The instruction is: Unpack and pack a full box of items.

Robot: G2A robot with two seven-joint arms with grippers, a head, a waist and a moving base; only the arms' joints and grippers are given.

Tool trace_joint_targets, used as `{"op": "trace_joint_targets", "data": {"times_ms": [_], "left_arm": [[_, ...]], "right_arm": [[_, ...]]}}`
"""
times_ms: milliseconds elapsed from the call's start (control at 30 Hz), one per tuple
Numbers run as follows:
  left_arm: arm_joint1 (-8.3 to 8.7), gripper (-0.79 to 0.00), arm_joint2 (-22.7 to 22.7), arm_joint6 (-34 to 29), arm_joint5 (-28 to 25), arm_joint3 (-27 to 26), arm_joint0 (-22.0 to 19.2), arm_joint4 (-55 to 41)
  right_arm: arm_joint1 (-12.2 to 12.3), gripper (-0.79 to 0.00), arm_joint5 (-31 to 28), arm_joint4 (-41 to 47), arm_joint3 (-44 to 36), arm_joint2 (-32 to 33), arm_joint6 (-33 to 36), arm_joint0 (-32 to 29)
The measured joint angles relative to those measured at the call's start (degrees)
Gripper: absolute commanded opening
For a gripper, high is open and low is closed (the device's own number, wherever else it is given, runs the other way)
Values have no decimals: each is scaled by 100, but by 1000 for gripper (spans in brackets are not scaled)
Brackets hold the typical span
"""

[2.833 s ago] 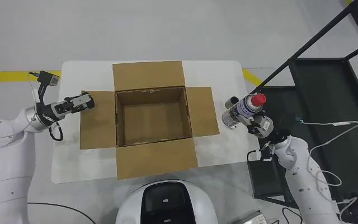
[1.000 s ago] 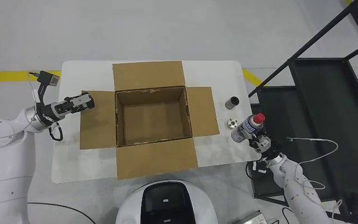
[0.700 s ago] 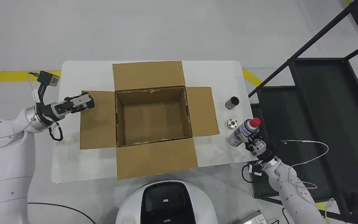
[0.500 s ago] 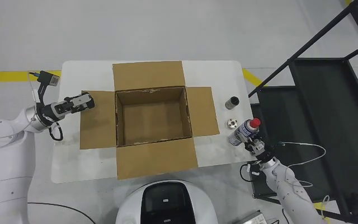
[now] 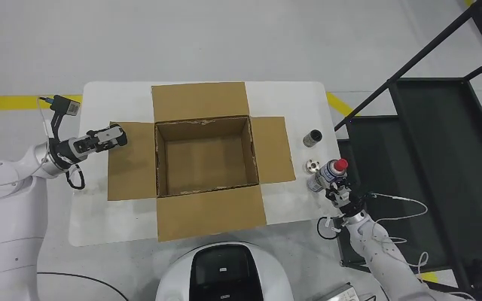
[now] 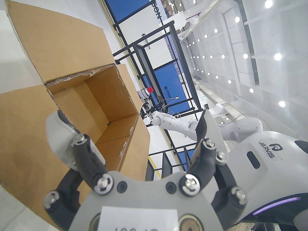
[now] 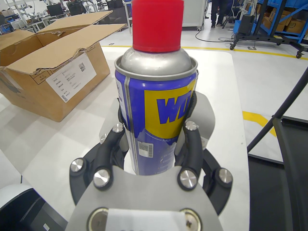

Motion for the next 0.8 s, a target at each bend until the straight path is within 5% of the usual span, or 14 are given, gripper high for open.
{"op": "trace_joint_targets", "data": {"times_ms": [33,67,100,133,800], "left_arm": [[0,0,0,0,0,0,0,0],[0,0,0,0,0,0,0,0],[0,0,0,0,0,0,0,0],[0,0,0,0,0,0,0,0],[0,0,0,0,0,0,0,0]], "right_arm": [[-13,-711,10,1,63,-29,-14,46],[-29,-446,31,1,144,-65,-37,101],[-41,-99,54,-7,201,-93,-57,135],[-51,0,76,-20,253,-121,-81,164],[140,0,-147,-165,355,-221,-247,-258]]}}
